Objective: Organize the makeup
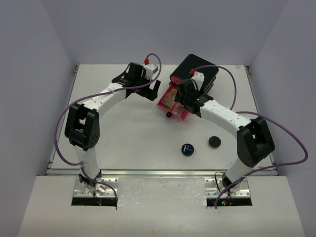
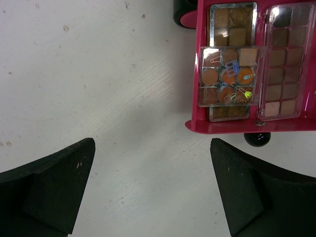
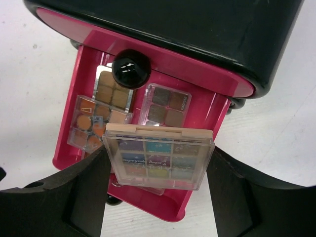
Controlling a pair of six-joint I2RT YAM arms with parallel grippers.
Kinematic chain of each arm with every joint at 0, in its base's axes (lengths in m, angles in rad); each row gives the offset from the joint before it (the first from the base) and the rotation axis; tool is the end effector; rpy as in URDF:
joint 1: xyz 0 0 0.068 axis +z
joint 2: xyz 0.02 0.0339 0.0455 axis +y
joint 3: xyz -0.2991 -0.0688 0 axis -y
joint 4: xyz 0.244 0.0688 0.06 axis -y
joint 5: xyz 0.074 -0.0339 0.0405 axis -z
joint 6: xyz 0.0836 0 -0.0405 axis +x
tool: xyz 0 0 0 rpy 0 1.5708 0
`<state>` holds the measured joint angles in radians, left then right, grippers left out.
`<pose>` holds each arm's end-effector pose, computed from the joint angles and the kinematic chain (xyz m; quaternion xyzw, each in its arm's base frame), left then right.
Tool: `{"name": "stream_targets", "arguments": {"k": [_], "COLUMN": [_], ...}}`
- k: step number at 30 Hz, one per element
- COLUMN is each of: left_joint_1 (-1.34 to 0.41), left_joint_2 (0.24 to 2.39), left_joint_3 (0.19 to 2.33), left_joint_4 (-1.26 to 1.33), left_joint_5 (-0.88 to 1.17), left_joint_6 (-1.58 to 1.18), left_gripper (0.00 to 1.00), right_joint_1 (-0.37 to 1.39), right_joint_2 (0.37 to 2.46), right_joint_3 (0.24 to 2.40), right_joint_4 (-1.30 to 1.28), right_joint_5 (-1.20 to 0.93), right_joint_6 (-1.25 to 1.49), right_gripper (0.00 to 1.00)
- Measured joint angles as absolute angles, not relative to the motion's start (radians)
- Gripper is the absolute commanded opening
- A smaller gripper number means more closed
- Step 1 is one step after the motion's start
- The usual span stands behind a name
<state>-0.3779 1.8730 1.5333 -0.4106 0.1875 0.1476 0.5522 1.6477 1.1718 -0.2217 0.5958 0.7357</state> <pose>0.4341 -0.1891 0.2679 0.2732 0.8720 -0.1309 0.3846 0.3627 0.1684 0.2613 0.2030 0.8513 0.0300 0.4830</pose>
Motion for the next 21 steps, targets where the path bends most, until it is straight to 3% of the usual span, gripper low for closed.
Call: {"name": "stream_targets", "arguments": {"k": [14, 21], "left_joint_1": [-0.378, -0.378], "left_joint_2": [1.88, 1.88], "left_joint_3": [1.533, 1.533], "left_joint_4": [-0.41, -0.41], "left_joint_5": [0.196, 0.204], "left_joint_6": [0.134, 0.134], "left_gripper": [1.0, 1.0], "right_joint_1": [0.554, 0.558], "right_joint_2": [1.726, 1.738], "right_joint_3": [1.194, 1.226], "right_joint_4": [-0.31, -0.334], "right_joint_5": [0.598, 0.594], "right_joint_6": [0.913, 0.941], "right_gripper": [0.43, 0.6]}}
